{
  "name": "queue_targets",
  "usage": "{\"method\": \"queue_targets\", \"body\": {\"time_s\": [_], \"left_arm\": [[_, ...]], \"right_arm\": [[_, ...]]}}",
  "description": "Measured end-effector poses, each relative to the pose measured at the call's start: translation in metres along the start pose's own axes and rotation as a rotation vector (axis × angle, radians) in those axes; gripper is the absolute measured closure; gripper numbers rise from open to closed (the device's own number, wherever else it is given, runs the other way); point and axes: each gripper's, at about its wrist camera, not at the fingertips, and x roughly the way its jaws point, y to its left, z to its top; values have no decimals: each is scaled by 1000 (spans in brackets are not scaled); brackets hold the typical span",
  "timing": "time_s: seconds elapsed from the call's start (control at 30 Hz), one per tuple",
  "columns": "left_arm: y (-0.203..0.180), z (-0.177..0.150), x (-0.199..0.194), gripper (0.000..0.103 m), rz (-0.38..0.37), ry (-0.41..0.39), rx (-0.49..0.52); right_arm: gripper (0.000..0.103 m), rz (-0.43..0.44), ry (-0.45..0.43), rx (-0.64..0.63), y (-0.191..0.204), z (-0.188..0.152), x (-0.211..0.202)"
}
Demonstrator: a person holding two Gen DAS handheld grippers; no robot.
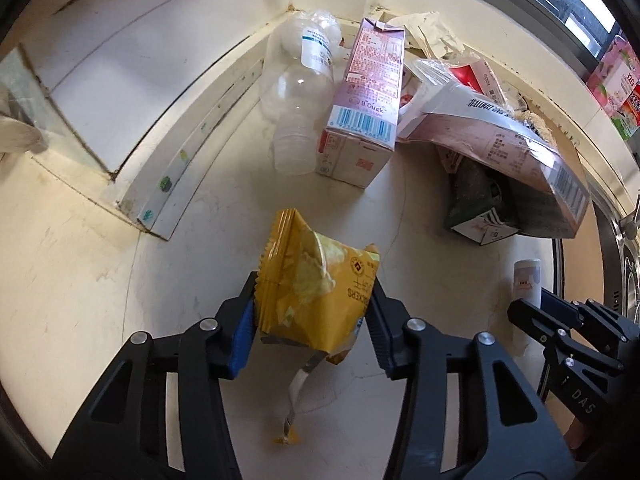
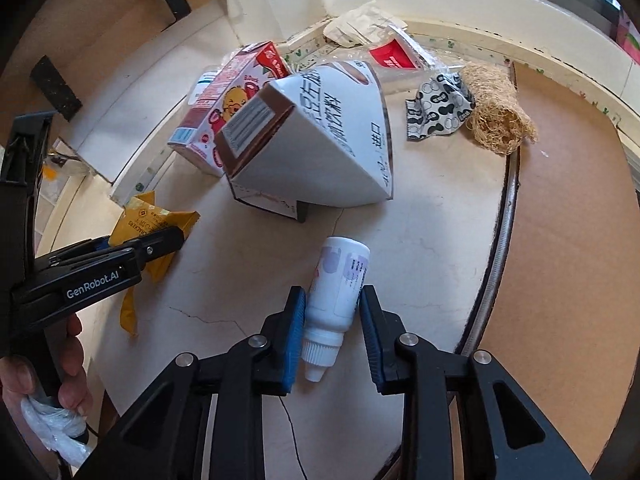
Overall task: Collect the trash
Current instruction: 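Grasp the small white bottle with the right tool while the left tool grasps the yellow snack bag, then lower the bottle and snack bag over the bin and open both tools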
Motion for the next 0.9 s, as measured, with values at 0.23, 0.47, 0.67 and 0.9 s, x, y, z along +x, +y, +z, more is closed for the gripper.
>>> {"method": "queue_targets", "body": {"time_s": [0.23,0.47,0.67,0.9], "left_arm": [[2,-19,-31,58,-9,-23,-23],[0,-56,-85,58,-32,-62,-31],[0,-100,-135,58,-70,-92,-10],[9,-171,-189,58,-108,-97,44]], "right_arm": [[76,40,-12,-22,6,-10,-19],[76,98,-39,-32,22,-33,-63],[76,120,-83,-25,41,-70,-109],[76,133,-100,16,72,-143,-154]]}}
